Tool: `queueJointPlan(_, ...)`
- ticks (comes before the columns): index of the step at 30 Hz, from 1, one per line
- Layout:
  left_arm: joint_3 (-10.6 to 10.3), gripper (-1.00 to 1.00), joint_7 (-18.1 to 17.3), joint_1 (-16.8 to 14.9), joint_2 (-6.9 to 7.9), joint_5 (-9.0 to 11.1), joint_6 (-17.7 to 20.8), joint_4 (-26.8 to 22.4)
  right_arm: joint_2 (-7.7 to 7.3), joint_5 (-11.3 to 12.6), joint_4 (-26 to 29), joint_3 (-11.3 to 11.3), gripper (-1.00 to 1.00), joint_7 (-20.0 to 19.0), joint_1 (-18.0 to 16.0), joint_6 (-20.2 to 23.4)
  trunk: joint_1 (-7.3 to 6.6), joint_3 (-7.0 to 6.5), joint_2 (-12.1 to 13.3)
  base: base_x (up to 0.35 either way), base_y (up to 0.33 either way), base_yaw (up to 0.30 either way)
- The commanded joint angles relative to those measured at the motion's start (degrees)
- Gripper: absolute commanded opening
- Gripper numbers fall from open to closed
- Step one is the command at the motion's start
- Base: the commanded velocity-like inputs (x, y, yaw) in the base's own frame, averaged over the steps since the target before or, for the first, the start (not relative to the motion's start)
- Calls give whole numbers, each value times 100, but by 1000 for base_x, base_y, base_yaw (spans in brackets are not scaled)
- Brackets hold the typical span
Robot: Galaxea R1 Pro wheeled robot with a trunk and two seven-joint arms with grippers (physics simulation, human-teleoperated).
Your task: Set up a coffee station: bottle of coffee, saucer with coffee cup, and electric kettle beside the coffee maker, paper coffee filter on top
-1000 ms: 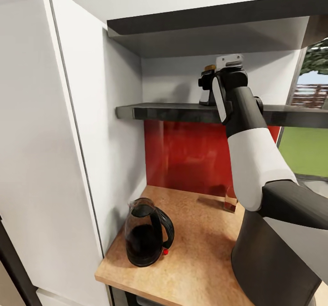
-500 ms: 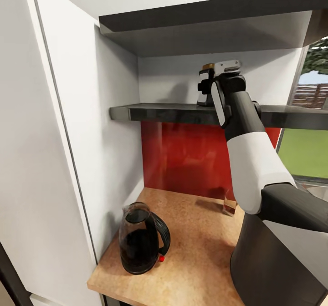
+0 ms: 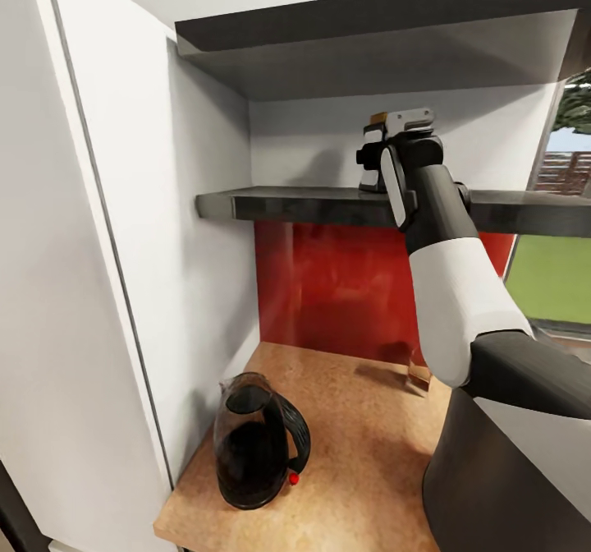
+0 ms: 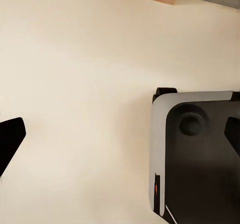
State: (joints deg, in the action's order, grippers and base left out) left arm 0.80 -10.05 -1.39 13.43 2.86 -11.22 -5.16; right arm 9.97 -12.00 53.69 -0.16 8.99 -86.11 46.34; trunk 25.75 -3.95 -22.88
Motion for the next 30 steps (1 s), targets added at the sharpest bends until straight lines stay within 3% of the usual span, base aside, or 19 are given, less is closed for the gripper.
queueJointPlan(1, 8, 100, -32, -2, 1, 30, -12, 6, 3, -17, 1, -1, 100, 6, -3, 24, 3, 3, -4, 81, 47, 0)
queueJointPlan(11, 10, 100, -32, -2, 1, 30, -20, 75, 3, -20, -1, -1, 100, 6, 15, 24, 3, 3, -4, 9, 5, 0)
queueJointPlan(12, 11, 100, -32, -2, 1, 30, -20, 76, 3, -20, 0, -1, -100, 6, 18, 24, 3, 3, -4, 0, 0, 0)
queueJointPlan(30, 16, 100, -32, -2, 7, 30, -24, 77, 3, -14, 2, 7, -100, 6, 50, 24, 3, 3, -4, 0, 0, 0)
